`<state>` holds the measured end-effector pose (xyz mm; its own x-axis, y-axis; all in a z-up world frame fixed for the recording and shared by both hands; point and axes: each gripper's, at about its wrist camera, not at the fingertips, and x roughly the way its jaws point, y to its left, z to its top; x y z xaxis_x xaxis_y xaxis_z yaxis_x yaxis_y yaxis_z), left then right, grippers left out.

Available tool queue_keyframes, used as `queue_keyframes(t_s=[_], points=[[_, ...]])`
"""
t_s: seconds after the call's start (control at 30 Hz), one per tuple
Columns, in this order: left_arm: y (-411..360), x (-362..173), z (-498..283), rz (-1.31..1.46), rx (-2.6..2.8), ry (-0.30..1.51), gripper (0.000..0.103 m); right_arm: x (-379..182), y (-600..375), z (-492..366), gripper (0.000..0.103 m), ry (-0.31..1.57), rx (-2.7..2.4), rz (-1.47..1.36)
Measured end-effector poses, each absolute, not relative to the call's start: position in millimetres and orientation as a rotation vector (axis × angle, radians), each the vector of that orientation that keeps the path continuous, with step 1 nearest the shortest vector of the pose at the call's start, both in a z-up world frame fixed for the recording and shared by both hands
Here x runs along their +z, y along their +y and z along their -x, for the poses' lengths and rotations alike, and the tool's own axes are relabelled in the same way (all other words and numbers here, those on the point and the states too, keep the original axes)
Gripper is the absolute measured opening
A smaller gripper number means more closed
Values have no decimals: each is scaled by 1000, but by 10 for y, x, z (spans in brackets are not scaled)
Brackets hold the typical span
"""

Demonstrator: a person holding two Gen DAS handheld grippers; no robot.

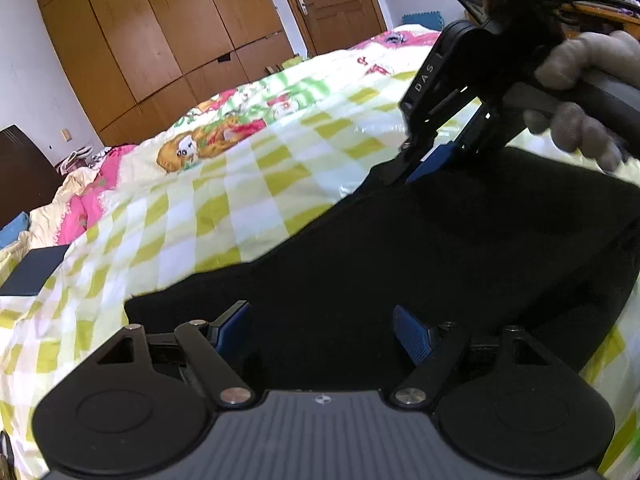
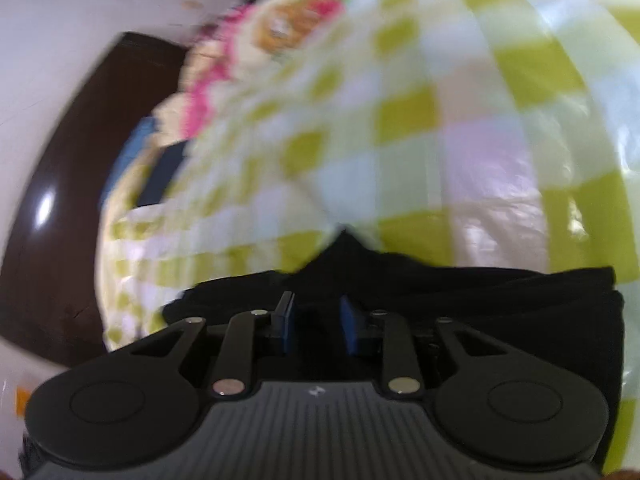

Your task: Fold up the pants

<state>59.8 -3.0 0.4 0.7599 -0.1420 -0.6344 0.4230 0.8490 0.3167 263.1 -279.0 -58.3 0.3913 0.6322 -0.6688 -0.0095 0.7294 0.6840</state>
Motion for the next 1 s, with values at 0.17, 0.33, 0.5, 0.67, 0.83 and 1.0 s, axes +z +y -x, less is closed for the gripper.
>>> queue_keyframes(t_s=[0.17, 0.33, 0.5, 0.67, 0.83, 1.0], points=[[18, -74, -654, -439, -311, 658, 91, -360, -3152, -2514, 22, 1016, 299, -599], [112, -13, -614, -454, -265, 646, 91, -63, -2836, -2148, 23, 929, 421, -527], [264, -136, -566, -445, -219, 698, 94, -236, -2305, -1979, 29, 1022, 526, -470], [329, 30, -416, -433, -208, 658, 94, -305, -2320, -1810, 30, 1058, 472, -493], [218, 129, -474, -424, -226, 573, 94, -110, -2947, -1486, 41, 937, 292, -544], [-73, 124, -652, -469, -234, 516, 94, -259, -3410, -1220, 47, 926, 156, -611]])
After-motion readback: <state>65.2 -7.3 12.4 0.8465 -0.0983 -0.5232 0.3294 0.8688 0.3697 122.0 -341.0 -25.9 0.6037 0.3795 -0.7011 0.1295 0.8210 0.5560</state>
